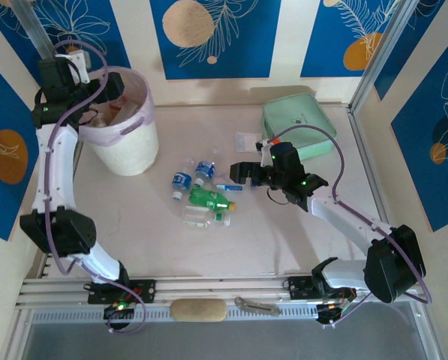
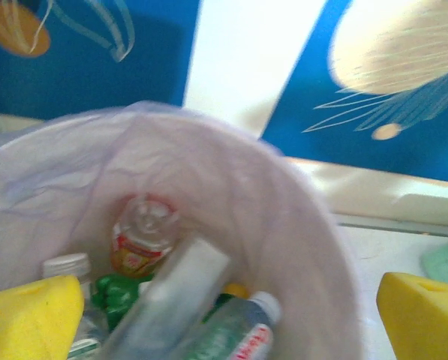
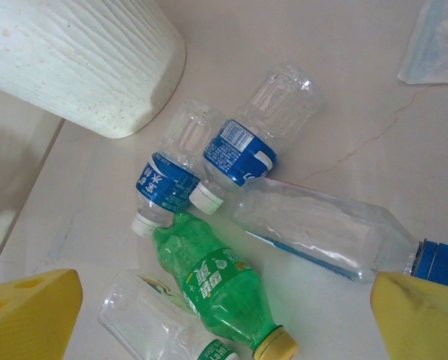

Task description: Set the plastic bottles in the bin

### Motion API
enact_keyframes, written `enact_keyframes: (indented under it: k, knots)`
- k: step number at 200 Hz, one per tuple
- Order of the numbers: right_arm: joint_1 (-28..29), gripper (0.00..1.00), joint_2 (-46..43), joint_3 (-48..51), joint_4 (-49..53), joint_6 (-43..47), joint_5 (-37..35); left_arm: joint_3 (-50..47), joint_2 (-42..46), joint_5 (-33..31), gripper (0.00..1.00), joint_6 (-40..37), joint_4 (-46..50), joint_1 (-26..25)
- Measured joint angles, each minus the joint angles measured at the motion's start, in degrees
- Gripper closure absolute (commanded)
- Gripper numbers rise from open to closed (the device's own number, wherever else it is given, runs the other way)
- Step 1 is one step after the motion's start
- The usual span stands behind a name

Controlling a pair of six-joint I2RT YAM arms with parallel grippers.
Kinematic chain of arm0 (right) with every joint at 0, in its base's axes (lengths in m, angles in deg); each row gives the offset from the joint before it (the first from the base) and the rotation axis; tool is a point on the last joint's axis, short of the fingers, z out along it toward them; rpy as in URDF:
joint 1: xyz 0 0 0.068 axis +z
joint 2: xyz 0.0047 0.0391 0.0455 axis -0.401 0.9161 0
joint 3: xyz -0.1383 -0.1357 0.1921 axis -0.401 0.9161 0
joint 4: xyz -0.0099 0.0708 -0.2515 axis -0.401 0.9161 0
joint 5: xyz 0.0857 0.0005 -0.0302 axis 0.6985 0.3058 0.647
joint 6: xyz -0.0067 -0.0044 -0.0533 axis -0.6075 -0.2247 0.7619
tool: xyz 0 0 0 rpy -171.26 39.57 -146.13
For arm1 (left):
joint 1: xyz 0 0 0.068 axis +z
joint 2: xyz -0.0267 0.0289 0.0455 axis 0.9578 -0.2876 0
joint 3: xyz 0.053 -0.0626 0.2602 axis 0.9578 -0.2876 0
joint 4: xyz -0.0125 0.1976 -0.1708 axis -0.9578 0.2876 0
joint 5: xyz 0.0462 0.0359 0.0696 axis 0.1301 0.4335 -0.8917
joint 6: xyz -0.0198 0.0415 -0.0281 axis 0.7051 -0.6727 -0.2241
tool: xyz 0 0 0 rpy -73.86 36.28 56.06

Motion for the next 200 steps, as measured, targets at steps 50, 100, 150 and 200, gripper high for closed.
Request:
enact_keyframes:
  k: [50, 100, 150, 200]
  knots:
    - [0.0, 0.01, 3.3, -1.6, 1.7, 0.9, 0.4, -14.3, 11.0, 0.2, 0.00, 2.5, -8.7, -12.2]
    - [0.0, 0.01, 7.7, -8.2, 9.2, 5.5, 1.2, -35.4, 13.8, -0.5, 0.00, 9.2, -19.0, -21.7]
    - [3.3, 0.01, 14.8, -14.0, 15.2, 11.0, 3.5, -50.4, 15.1, -2.2, 0.00, 17.6, -26.6, -26.6]
    - [7.6, 0.11, 23.0, -21.5, 21.0, 18.9, 4.7, -60.9, 15.5, -2.4, 0.00, 23.7, -31.3, -27.1]
